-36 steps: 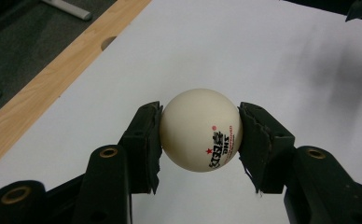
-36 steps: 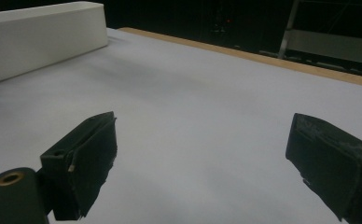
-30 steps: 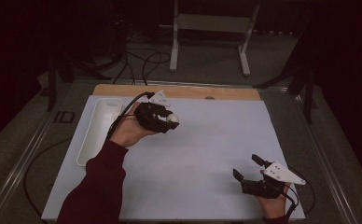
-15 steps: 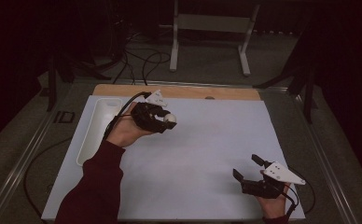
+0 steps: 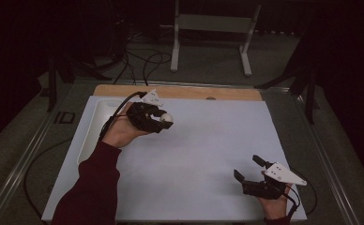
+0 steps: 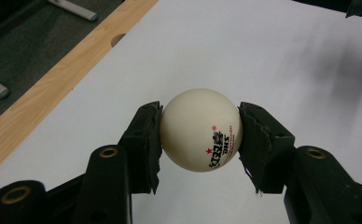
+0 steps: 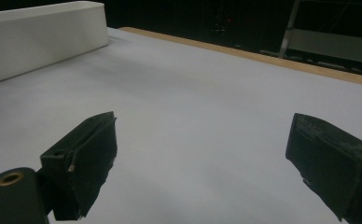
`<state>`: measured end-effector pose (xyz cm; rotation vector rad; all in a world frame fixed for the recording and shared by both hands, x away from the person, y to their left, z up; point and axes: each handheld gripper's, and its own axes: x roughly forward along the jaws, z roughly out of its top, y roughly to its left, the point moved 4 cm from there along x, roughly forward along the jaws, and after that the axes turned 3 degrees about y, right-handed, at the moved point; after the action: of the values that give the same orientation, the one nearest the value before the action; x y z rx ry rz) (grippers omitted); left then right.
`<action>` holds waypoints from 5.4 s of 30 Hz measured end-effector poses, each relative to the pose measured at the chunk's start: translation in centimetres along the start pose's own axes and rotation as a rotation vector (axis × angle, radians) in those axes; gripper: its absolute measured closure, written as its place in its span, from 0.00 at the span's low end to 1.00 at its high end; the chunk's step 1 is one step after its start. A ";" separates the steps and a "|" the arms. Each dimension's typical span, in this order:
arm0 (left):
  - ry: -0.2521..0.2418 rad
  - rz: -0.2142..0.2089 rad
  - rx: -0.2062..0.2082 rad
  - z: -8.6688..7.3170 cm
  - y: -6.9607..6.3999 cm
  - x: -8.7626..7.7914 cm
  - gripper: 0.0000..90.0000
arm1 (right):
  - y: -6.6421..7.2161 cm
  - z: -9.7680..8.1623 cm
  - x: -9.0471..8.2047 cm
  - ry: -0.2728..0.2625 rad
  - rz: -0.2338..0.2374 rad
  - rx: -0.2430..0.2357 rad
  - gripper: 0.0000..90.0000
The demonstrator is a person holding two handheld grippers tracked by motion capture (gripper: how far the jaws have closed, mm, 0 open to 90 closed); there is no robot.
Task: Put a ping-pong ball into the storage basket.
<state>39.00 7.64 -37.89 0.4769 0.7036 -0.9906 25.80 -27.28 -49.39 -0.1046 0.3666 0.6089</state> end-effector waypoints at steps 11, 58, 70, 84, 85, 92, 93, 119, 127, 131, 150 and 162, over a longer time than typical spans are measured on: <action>-0.006 0.020 -0.014 -0.7 0.4 -0.7 0.57 | 0.0 0.0 0.0 0.001 -0.001 0.000 0.09; -0.028 0.062 -0.049 -4.1 1.5 -3.0 0.58 | -0.1 0.0 0.0 0.003 -0.004 -0.001 0.09; -0.030 0.064 -0.062 -4.9 1.7 -3.3 0.58 | -0.1 0.0 0.0 0.004 -0.005 -0.002 0.09; -0.033 0.072 -0.077 -5.8 2.2 -3.9 0.58 | 0.0 -0.1 0.0 0.006 -0.003 -0.001 0.09; -0.032 0.074 -0.078 -5.9 2.2 -4.0 0.57 | 0.0 -0.1 0.0 0.006 -0.003 0.000 0.09; -0.031 0.081 -0.086 -6.5 2.5 -4.4 0.58 | 0.0 -0.1 0.1 0.006 -0.003 -0.002 0.09; -0.032 0.084 -0.089 -6.6 2.5 -4.4 0.58 | 0.0 -0.1 0.1 0.006 -0.003 -0.002 0.09; -0.047 0.111 -0.132 -8.6 3.2 -5.6 0.58 | 0.0 -0.1 0.1 0.006 -0.003 -0.003 0.09; -0.044 0.120 -0.143 -9.3 3.3 -5.8 0.57 | 0.0 -0.1 0.1 0.006 -0.003 -0.004 0.09; -0.048 0.124 -0.152 -9.6 3.4 -6.0 0.57 | 0.0 0.0 0.0 0.005 -0.005 -0.001 0.09; -0.054 0.144 -0.192 -11.5 3.7 -6.1 0.57 | 0.0 -0.1 0.1 0.006 -0.004 -0.002 0.09; -0.056 0.166 -0.209 -12.4 3.9 -6.5 0.57 | 0.1 -0.1 0.1 0.010 -0.004 -0.002 0.09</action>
<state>36.18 21.43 -41.50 0.3181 0.6970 -0.7628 25.86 -27.17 -49.51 -0.1103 0.3756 0.6049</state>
